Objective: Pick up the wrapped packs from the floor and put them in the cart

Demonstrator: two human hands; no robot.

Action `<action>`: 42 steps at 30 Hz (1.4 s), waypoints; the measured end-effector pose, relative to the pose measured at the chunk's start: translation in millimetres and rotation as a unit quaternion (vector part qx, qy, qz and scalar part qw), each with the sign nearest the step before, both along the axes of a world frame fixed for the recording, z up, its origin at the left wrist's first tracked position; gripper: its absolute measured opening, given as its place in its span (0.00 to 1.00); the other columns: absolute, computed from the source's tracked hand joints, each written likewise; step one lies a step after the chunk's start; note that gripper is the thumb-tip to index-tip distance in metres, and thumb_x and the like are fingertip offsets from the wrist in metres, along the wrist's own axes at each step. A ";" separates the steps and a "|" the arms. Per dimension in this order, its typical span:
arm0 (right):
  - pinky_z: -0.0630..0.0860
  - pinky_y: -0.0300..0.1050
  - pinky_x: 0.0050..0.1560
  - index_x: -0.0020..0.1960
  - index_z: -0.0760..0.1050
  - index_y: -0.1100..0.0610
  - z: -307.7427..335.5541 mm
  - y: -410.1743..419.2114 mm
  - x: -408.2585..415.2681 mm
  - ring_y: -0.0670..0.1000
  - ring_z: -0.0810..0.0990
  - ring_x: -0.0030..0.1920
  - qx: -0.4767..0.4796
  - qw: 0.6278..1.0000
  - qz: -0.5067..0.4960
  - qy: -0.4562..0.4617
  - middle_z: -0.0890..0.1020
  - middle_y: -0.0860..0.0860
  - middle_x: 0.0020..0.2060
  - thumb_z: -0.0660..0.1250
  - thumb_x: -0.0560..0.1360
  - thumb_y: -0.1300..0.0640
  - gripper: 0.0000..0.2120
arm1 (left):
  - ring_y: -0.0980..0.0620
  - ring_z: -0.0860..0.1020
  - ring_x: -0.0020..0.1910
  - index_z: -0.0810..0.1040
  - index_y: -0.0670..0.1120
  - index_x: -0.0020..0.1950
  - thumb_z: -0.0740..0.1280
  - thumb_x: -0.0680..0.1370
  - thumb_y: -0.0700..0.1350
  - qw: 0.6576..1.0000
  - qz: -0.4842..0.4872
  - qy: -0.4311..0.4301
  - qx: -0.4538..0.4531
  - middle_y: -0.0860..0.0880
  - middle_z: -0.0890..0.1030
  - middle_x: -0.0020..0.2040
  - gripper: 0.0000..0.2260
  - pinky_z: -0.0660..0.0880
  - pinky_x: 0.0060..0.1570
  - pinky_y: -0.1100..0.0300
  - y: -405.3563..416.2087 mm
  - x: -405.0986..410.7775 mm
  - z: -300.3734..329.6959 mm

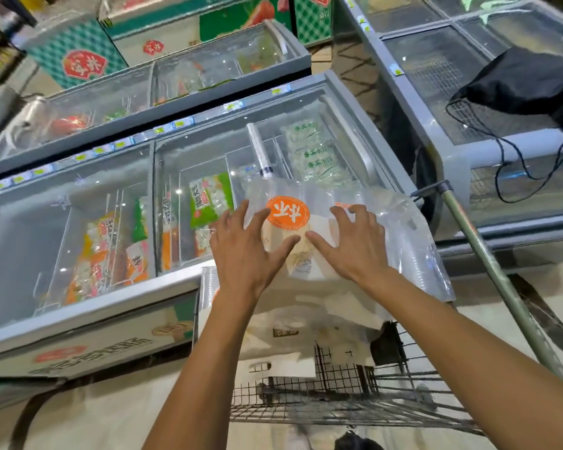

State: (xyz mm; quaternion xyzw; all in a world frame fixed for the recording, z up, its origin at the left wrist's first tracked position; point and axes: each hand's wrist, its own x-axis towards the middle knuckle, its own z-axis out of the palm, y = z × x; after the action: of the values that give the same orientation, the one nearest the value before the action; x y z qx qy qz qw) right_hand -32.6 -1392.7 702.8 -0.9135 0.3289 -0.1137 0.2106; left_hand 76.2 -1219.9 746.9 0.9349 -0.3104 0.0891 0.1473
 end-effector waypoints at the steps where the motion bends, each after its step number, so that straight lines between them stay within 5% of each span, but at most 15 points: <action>1: 0.66 0.61 0.67 0.73 0.70 0.49 4.9 6.0 1.7 0.61 0.69 0.69 -0.006 1.000 0.004 -0.007 0.70 0.57 0.70 0.55 0.74 0.24 0.38 | 0.39 0.66 0.75 0.77 0.56 0.70 0.62 0.71 0.77 1.000 0.009 -0.001 -0.012 0.46 0.71 0.76 0.35 0.66 0.71 0.41 8.6 -2.4 2.9; 12: 0.72 0.58 0.56 0.65 0.76 0.50 49.4 154.9 28.0 0.60 0.74 0.60 -0.065 0.985 0.124 -0.103 0.76 0.55 0.59 0.60 0.73 0.27 0.32 | 0.40 0.73 0.69 0.80 0.56 0.65 0.67 0.72 0.73 0.985 0.096 -0.085 -0.115 0.47 0.78 0.68 0.29 0.71 0.65 0.40 172.8 -32.3 27.7; 23: 0.71 0.58 0.57 0.63 0.77 0.52 67.0 454.2 15.6 0.61 0.75 0.57 -0.093 0.919 0.362 -0.121 0.78 0.57 0.56 0.59 0.75 0.29 0.31 | 0.42 0.73 0.67 0.80 0.54 0.65 0.64 0.72 0.72 0.933 0.339 -0.083 -0.087 0.50 0.77 0.70 0.30 0.72 0.62 0.41 471.3 -139.4 18.8; 28: 0.72 0.58 0.56 0.65 0.76 0.52 66.5 615.9 3.0 0.62 0.76 0.56 -0.125 0.830 0.532 -0.117 0.78 0.59 0.56 0.57 0.76 0.30 0.31 | 0.45 0.72 0.67 0.81 0.56 0.65 0.66 0.73 0.71 0.856 0.501 -0.085 -0.090 0.52 0.77 0.69 0.28 0.71 0.63 0.45 607.2 -216.7 2.7; 37: 0.74 0.54 0.53 0.68 0.74 0.52 -6.1 861.3 -53.7 0.61 0.77 0.54 -0.104 0.660 0.743 -0.031 0.78 0.57 0.58 0.49 0.77 0.28 0.35 | 0.45 0.69 0.72 0.78 0.54 0.68 0.66 0.76 0.68 0.609 0.783 -0.011 -0.123 0.52 0.75 0.73 0.27 0.66 0.69 0.45 791.4 -384.7 -61.8; 42: 0.75 0.55 0.55 0.68 0.74 0.53 -30.8 961.7 -98.4 0.61 0.77 0.56 -0.014 0.597 0.802 0.030 0.77 0.57 0.59 0.58 0.79 0.32 0.29 | 0.46 0.71 0.69 0.79 0.52 0.68 0.68 0.76 0.65 0.505 0.854 0.016 -0.126 0.52 0.76 0.71 0.25 0.67 0.66 0.46 843.5 -422.0 -79.7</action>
State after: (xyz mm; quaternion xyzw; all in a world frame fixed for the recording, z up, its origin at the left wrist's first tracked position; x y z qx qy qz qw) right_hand -131.0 -431.1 672.0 -0.8153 -0.5311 0.1237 0.1947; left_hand -345.8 -376.4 667.2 0.7200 0.6549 0.1947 0.1216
